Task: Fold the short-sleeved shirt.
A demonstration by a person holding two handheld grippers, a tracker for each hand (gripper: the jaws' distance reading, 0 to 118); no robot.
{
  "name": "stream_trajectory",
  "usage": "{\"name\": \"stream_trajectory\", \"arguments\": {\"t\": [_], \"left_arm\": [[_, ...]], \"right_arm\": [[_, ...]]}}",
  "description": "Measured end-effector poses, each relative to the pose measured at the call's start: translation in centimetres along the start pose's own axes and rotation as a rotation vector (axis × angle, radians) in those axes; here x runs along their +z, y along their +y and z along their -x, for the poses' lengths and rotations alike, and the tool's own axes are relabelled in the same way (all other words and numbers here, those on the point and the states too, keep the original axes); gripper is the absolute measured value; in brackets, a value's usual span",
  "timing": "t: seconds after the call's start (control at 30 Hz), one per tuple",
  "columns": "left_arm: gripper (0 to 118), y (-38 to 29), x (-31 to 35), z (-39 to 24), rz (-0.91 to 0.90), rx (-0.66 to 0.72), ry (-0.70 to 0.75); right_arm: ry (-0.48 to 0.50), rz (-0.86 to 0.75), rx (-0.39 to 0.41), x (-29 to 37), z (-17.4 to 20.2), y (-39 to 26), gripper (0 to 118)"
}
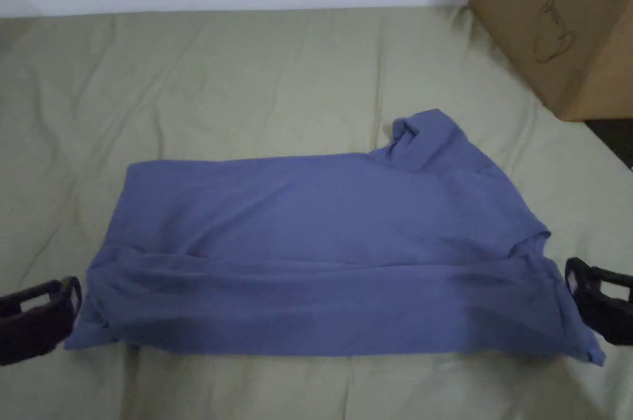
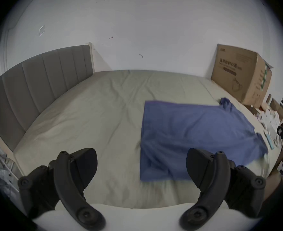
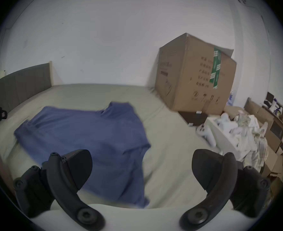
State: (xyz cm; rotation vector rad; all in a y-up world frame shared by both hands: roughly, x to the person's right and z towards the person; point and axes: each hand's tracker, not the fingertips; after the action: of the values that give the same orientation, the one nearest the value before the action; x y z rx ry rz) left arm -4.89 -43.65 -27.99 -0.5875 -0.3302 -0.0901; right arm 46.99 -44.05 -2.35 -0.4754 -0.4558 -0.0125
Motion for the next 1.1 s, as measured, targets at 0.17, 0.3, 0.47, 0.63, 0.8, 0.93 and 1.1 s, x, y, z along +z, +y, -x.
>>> {"name": "stream_trajectory", "arguments": {"t": [0.17,0.3,0.47,0.63,0.8,0.93,1.1], "left_arm": [[0,-4.6,-0.1,-2.0,0.108,-0.104,-0.034],[0,-5.0,-0.9,-1.7,0.093,-0.104,-0.048],[22,-3.5,-4.6,-0.3,0.085,-0.050,-0.022],[84,-3.1,-8.8,-0.7,0.225,0.024,-0.096],[7,-3.9,-9.9,-2.6,0.231,-0.056,-0.086],[6,-3.8,-8.4,-2.7,0.194,-0.082,-0.096],[6,-3.6,-6.3,-1.0,0.188,-0.036,-0.096]], "right_arm": [[0.043,0.069,0.112,2.8,2.4,-4.1,0],[0.103,0.079,0.059,3.9,3.5,-5.9,0],[0.109,0.100,0.026,3.7,3.8,-5.6,0],[0.111,0.110,0.035,2.8,3.0,-5.2,0],[0.120,0.132,0.056,2.2,3.3,-4.3,0],[0.116,0.154,0.038,0.5,2.3,-4.1,0],[0.104,0.305,-0.106,-4.7,-0.7,-4.6,69]]}}
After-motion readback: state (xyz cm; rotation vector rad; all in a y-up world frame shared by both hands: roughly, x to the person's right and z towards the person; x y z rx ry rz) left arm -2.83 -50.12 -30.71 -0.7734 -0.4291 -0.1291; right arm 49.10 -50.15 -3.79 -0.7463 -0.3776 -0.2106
